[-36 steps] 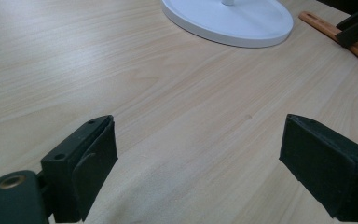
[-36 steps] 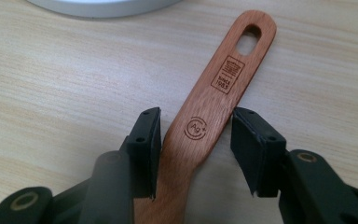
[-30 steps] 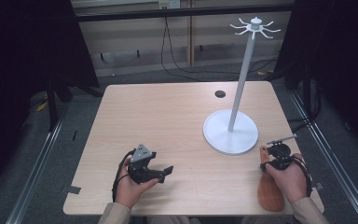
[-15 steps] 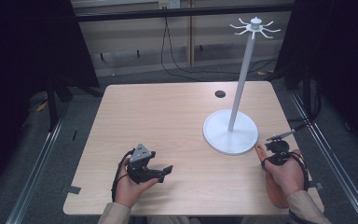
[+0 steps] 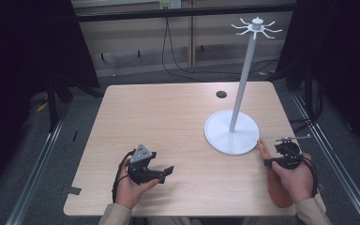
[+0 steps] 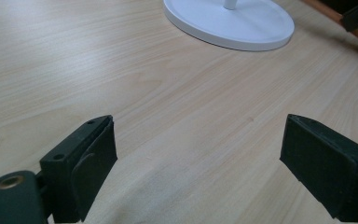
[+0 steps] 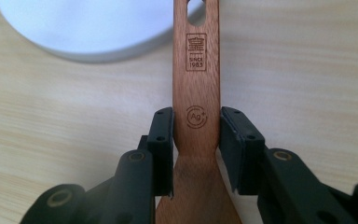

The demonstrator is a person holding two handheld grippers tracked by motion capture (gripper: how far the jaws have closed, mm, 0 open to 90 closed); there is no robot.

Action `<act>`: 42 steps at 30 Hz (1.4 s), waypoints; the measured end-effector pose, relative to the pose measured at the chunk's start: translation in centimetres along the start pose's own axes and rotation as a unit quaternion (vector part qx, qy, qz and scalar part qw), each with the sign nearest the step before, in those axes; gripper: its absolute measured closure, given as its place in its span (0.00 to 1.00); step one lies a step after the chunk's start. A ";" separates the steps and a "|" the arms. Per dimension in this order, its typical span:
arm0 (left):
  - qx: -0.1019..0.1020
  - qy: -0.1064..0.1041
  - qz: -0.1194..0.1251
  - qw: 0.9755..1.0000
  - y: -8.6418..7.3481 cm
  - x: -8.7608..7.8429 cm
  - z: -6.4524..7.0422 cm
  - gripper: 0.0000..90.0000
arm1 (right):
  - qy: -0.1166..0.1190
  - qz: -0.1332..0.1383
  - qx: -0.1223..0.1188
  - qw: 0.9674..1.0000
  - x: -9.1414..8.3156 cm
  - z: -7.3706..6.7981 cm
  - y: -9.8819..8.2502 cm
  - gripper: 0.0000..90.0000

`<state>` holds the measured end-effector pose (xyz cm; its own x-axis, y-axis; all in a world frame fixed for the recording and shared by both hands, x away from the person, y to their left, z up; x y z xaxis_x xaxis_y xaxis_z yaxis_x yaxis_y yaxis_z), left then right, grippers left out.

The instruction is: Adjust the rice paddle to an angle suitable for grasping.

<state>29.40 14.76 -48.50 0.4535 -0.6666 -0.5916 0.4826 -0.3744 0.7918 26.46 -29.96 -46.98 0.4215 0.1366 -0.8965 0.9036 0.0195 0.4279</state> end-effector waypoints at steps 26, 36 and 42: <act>-0.002 0.001 0.006 1.000 0.0 -0.1 0.1 0.11 | 0.125 0.355 -0.026 0.926 -3.7 -1.1 -3.1 0.74; -0.008 -0.002 0.011 1.000 -0.1 -0.2 0.0 0.10 | 0.131 0.417 -0.056 0.898 -5.6 -2.4 -1.8 0.74; -0.010 0.000 0.016 1.000 -0.1 -0.4 -0.2 0.10 | 0.128 0.434 -0.078 0.888 -6.9 -3.2 -0.3 0.74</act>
<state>29.29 15.16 -48.40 0.4685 -0.6778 -0.5666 0.4831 -0.3404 0.8067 23.05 -27.80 -40.50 0.9049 0.3882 -0.1743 0.2172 -0.0693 0.9737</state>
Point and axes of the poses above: each handheld gripper's, and its own axes: x roughly forward along the jaws, y roughly out of its top, z roughly to its right, the point moved 1 cm from there along x, roughly forward along the jaws, and after that the axes turned 4 degrees about -z, right-handed, at the moved point
